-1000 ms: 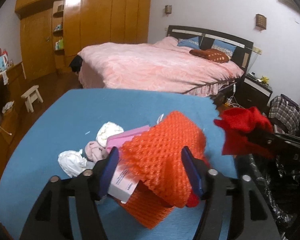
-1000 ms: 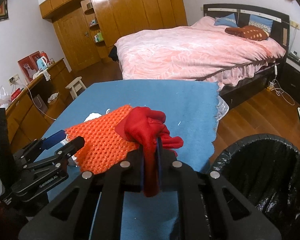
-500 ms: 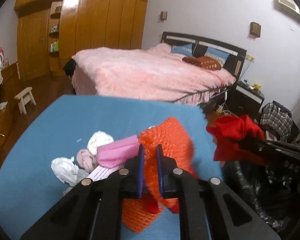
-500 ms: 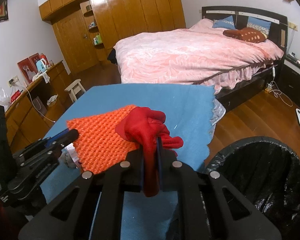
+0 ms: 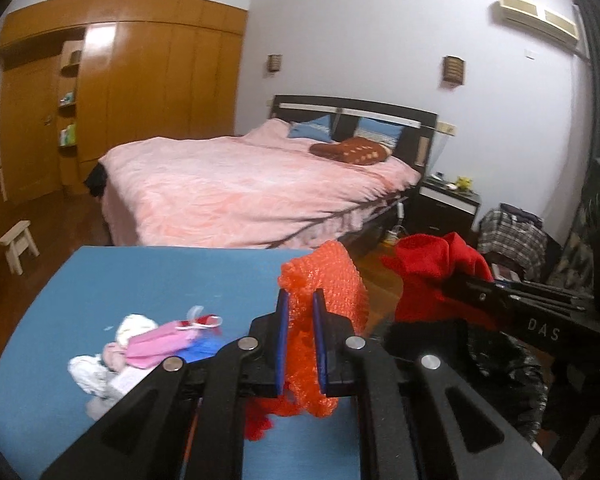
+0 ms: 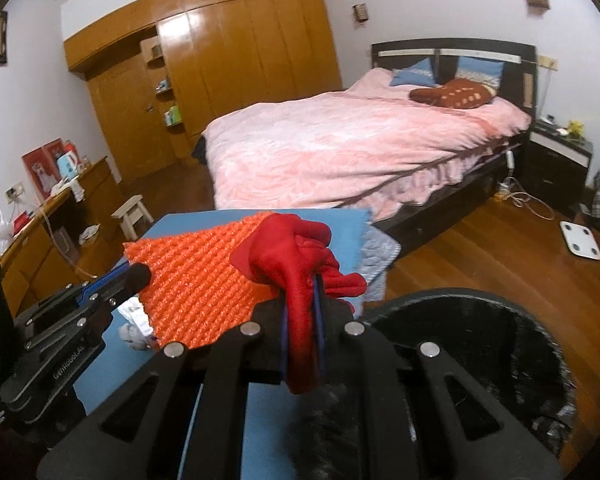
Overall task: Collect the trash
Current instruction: 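Drop the orange mesh bag and red glove into the trash bin with both tools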
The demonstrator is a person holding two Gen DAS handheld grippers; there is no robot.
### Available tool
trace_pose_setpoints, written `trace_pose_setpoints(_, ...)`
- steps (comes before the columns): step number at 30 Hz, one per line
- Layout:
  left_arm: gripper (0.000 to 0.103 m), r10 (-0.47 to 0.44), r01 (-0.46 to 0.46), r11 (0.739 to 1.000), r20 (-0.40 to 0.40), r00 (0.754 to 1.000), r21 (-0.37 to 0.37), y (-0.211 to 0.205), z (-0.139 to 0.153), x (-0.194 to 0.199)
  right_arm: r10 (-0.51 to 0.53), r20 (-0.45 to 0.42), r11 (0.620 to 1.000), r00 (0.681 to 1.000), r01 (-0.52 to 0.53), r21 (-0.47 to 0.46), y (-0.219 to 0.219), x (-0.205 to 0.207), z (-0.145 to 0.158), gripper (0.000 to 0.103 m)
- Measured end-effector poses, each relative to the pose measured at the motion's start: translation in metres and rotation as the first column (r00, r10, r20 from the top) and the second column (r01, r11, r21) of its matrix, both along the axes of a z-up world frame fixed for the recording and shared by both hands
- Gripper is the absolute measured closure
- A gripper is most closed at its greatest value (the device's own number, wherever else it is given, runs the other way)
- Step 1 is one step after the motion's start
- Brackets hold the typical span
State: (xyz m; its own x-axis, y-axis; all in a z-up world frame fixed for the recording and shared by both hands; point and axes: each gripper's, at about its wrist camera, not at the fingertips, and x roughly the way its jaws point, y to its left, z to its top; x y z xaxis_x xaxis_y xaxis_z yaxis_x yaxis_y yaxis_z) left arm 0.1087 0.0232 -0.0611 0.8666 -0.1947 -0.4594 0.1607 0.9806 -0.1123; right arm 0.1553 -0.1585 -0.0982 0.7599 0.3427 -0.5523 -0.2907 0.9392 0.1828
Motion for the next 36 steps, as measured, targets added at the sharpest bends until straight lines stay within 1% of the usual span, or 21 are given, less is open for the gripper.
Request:
trace_pose_setpoints(8, 0.091, -0.117, 0.118, 0.993, -0.027, 0.993, 0.006, -0.066, -0.008, 0.002, -0.135, -0.011, 0.990, 0.991, 0.135, -0.033, -0.067, -0.028, -0.007, 0.091)
trace_pose_setpoints(14, 0.091, -0.214, 0.214, 0.977, -0.060, 0.975, 0.006, -0.116, -0.016, 0.006, -0.241, -0.040, 0.970, 0.970, 0.238, -0.056, -0.117, -0.043, -0.022, 0.091)
trace_pose_setpoints(15, 0.090, -0.233, 0.234, 0.972, -0.071, 0.970, 0.007, -0.125, -0.018, 0.007, -0.254, -0.045, 0.966, 0.966, 0.251, -0.060, -0.121, -0.044, -0.024, 0.090)
trace_pose_setpoints(16, 0.089, -0.250, 0.252, 0.968, -0.083, 0.965, 0.005, -0.132, -0.020, 0.008, -0.268, -0.053, 0.962, 0.962, 0.264, -0.065, -0.127, -0.045, -0.027, 0.085)
trace_pose_setpoints(17, 0.080, -0.258, 0.260, 0.966, -0.091, 0.962, 0.002, -0.137, -0.022, 0.009, -0.283, -0.064, 0.958, 0.957, 0.279, -0.072, -0.133, -0.046, -0.031, 0.080)
trace_pose_setpoints(18, 0.062, -0.263, 0.264, 0.965, -0.096, 0.960, 0.000, -0.139, -0.023, 0.010, -0.302, -0.071, 0.952, 0.951, 0.297, -0.076, -0.138, -0.047, -0.034, 0.070)
trace_pose_setpoints(19, 0.054, -0.263, 0.264, 0.965, -0.097, 0.960, -0.002, -0.140, -0.024, 0.010, -0.318, -0.072, 0.947, 0.945, 0.312, -0.077, -0.142, -0.049, -0.036, 0.059)
trace_pose_setpoints(20, 0.051, -0.259, 0.260, 0.966, -0.094, 0.961, -0.001, -0.140, -0.024, 0.010, -0.336, -0.069, 0.941, 0.939, 0.331, -0.076, -0.147, -0.051, -0.038, 0.055)
trace_pose_setpoints(21, 0.049, -0.257, 0.259, 0.966, -0.093, 0.962, 0.003, -0.138, -0.025, 0.009, -0.344, -0.066, 0.938, 0.937, 0.339, -0.077, -0.147, -0.053, -0.039, 0.048)
trace_pose_setpoints(22, 0.047, -0.250, 0.252, 0.968, -0.093, 0.964, 0.011, -0.136, -0.025, 0.009, -0.352, -0.061, 0.934, 0.934, 0.347, -0.080, -0.148, -0.054, -0.039, 0.037)
trace_pose_setpoints(23, 0.042, -0.238, 0.241, 0.970, -0.087, 0.967, 0.016, -0.132, -0.024, 0.008, -0.368, -0.049, 0.928, 0.929, 0.363, -0.084, -0.148, -0.056, -0.039, 0.032)
trace_pose_setpoints(24, 0.036, -0.228, 0.230, 0.973, -0.081, 0.970, 0.020, -0.129, -0.023, 0.008, -0.379, -0.039, 0.923, 0.925, 0.375, -0.086, -0.147, -0.057, -0.039, 0.021)
trace_pose_setpoints(25, 0.034, -0.212, 0.214, 0.976, -0.072, 0.975, 0.025, -0.123, -0.022, 0.008, -0.387, -0.028, 0.920, 0.922, 0.384, -0.084, -0.146, -0.056, -0.039, 0.013)
trace_pose_setpoints(27, 0.019, -0.170, 0.172, 0.984, -0.057, 0.984, 0.040, -0.111, -0.020, 0.004, -0.384, -0.001, 0.921, 0.923, 0.383, -0.073, -0.139, -0.056, -0.036, 0.008)
trace_pose_setpoints(28, 0.017, -0.146, 0.148, 0.988, -0.048, 0.988, 0.045, -0.103, -0.019, 0.002, -0.378, 0.008, 0.923, 0.926, 0.378, -0.070, -0.136, -0.055, -0.035, 0.006)
trace_pose_setpoints(32, 0.012, -0.078, 0.080, 0.995, -0.033, 0.996, 0.058, -0.071, -0.017, -0.003, -0.317, 0.030, 0.945, 0.948, 0.319, -0.069, -0.110, -0.046, -0.028, 0.006)
trace_pose_setpoints(36, 0.012, 0.010, -0.008, 0.998, -0.028, 1.000, 0.070, -0.031, -0.017, -0.009, -0.240, 0.031, 0.968, 0.970, 0.241, -0.066, -0.074, -0.033, -0.025, 0.006)
